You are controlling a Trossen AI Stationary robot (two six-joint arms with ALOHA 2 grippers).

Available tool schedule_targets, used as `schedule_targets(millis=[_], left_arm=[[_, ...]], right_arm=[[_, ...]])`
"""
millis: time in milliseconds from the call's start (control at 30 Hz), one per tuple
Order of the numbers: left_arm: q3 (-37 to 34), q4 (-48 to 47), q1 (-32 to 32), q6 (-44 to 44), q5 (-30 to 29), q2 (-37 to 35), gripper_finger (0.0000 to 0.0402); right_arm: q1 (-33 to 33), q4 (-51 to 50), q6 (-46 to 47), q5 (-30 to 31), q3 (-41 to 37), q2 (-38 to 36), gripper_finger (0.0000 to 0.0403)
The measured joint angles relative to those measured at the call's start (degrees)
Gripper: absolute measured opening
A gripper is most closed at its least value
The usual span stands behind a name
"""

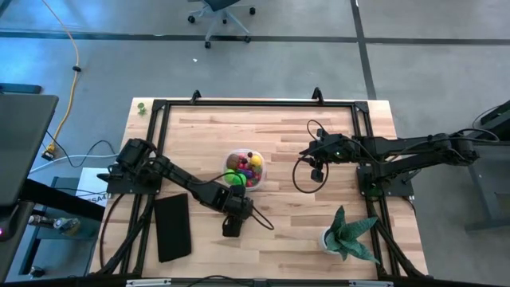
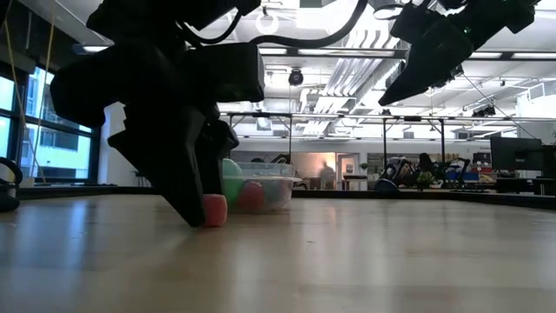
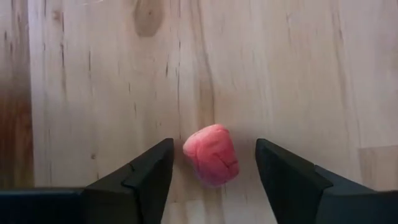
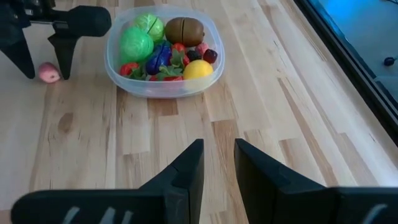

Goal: Pick and placing Produce into tupperware
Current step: Put the peach into the transparent bin

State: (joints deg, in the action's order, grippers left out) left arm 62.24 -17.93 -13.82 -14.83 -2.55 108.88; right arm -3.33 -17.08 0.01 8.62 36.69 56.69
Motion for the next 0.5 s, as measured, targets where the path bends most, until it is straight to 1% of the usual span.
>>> schedule_targets(millis=[200,500], left_arm=[[0.0,0.5,0.0,-0.2,0.0,0.1,0.0176],[0.0,0.4,0.0,-0.4,-0.6,0.1,0.0152]], right_arm=[[0.0,-0.3,0.0,0.0,0.0,0.0,0.0079],[0.0,-0.4,0.0,0.0,0.0,0.0,0.0079]])
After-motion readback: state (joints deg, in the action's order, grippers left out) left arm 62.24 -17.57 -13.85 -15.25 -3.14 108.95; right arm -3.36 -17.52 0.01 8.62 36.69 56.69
